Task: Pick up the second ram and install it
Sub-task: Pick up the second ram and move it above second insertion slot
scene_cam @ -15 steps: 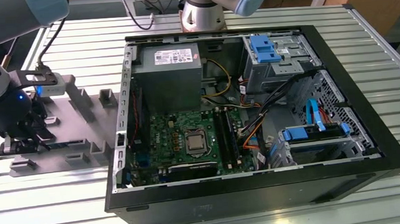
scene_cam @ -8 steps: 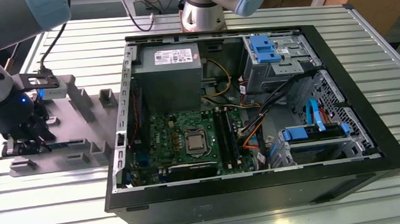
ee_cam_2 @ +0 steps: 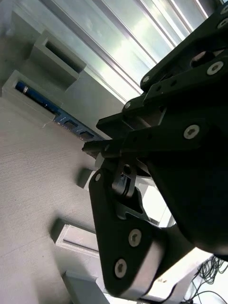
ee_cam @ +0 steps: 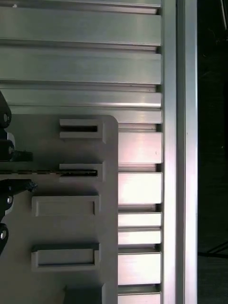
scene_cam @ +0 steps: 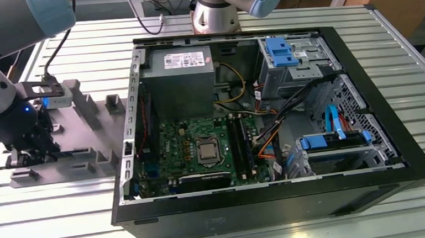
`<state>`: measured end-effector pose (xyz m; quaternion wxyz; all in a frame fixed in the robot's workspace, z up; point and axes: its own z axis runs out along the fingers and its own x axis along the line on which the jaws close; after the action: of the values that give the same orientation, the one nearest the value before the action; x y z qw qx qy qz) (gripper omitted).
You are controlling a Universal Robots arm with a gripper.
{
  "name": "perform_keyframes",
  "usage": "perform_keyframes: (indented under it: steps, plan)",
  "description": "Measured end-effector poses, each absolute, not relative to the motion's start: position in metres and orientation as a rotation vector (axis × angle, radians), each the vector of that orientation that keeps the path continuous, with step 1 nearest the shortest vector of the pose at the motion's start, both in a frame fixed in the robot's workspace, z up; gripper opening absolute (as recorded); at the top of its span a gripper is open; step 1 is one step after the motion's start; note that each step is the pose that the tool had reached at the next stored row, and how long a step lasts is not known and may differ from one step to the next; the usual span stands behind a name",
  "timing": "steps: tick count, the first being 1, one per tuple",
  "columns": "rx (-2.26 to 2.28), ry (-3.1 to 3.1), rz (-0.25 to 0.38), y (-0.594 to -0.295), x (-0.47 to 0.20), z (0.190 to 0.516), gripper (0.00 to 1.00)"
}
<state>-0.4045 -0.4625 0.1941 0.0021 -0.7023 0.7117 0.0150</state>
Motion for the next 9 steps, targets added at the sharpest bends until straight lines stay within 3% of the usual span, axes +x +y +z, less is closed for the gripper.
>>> perform_keyframes:
  steps: [1,9]
  plan:
    - [-2.203,2.232,0.047,-0.4625,-0.4052,0.1938,0.29]
    - [-2.201,2.230,0.048,-0.4626,-0.4076,0.1913,0.29]
